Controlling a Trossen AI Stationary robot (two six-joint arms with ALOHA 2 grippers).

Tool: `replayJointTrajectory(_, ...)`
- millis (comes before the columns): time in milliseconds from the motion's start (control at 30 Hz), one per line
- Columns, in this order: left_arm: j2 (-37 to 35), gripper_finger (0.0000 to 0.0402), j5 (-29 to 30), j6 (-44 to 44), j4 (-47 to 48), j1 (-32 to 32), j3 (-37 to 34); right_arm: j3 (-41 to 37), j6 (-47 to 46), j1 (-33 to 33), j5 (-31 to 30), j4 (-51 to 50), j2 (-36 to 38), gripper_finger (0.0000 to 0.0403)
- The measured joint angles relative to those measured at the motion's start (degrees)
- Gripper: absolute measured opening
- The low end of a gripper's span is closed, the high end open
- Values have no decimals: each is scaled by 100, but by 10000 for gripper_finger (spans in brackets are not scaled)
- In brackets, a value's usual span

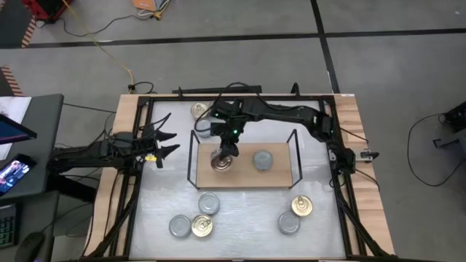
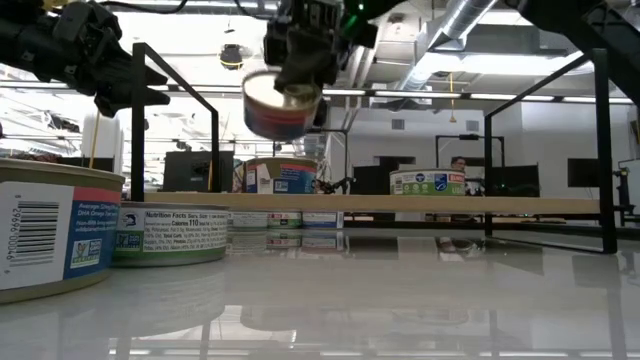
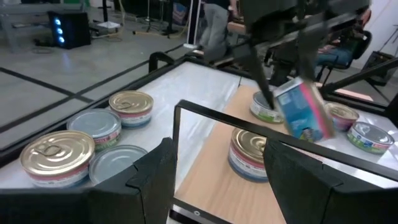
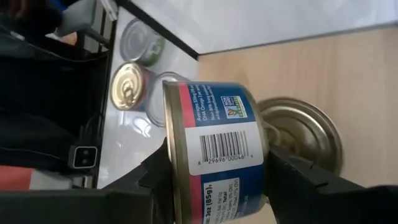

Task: Stack canned seafood by type on shelf
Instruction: Stack the blue tuna can on top of the blue tuna can on the shelf

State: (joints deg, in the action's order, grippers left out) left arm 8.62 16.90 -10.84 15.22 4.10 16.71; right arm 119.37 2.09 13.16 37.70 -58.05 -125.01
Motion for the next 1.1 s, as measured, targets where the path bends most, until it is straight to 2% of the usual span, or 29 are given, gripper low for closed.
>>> replayJointTrajectory(267,0,228,16,32,-22,0,0,-341,-370,363,319,516,-2,217)
replayJointTrajectory(533,0,228,7,21,-5,0,0,-341,-419,424,711,465,2,217)
replayJointTrajectory(700,0,228,5,-40,46,0,0,-341,-356,289,708,452,2,217)
replayJointTrajectory(1100,0,228,-5,-52,44,0,0,-341,-363,298,242,312,2,221)
